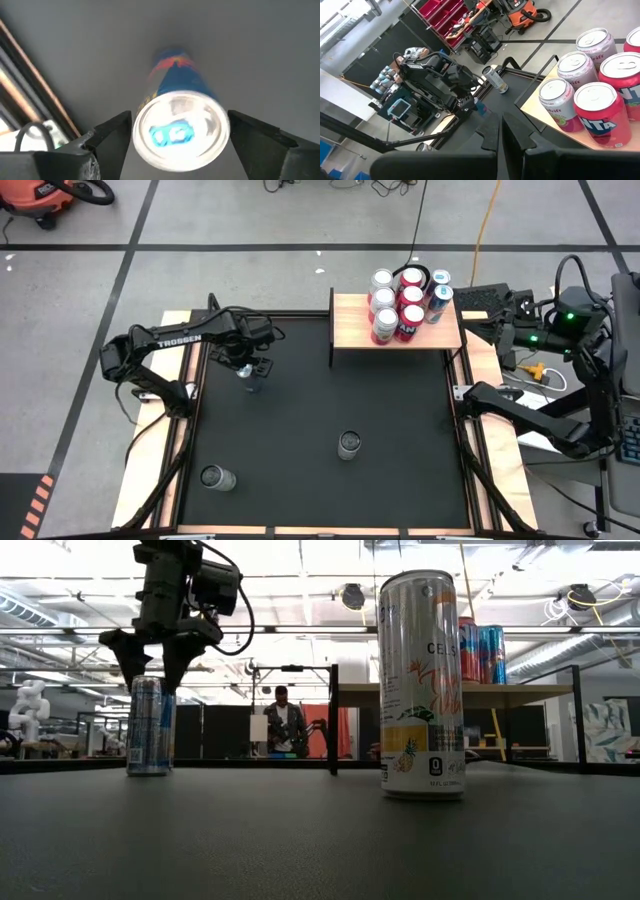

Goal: Place canned beverage on shelf
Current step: Put the blue soda can on the shelf aligned with the other blue soda cans

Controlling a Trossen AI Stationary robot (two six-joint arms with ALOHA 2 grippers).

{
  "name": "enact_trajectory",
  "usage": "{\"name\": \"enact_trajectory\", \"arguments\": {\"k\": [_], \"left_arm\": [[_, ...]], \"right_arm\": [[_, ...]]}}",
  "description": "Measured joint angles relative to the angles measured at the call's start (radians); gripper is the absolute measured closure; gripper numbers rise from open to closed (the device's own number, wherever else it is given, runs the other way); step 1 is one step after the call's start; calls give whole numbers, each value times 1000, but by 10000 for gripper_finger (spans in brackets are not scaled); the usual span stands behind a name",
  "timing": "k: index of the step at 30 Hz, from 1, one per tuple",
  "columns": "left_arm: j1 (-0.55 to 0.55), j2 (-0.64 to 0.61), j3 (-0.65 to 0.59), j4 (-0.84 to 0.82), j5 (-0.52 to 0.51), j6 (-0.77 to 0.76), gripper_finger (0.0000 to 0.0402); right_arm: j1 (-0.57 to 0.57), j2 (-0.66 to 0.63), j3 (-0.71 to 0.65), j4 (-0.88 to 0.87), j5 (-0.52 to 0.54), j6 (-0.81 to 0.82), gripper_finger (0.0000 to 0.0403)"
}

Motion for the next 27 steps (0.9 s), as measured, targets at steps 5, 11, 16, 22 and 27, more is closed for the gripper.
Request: {"name": "enact_trajectory", "arguments": {"k": [5, 11, 16, 22, 27], "left_arm": [[0, 0, 0, -1, 4, 1, 120], [0, 0, 0, -1, 0, 24, 164], [0, 0, 0, 3, -1, 57, 173], [0, 0, 73, -4, 48, 170, 175], [-12, 0, 241, -68, 87, 279, 176]], "right_arm": [[0, 0, 0, 0, 0, -6, 403], [0, 0, 0, 0, 0, -14, 403], [0, 0, 0, 0, 0, -11, 403], [0, 0, 0, 3, 0, 4, 403], [0, 1, 0, 3, -2, 3, 403]]}}
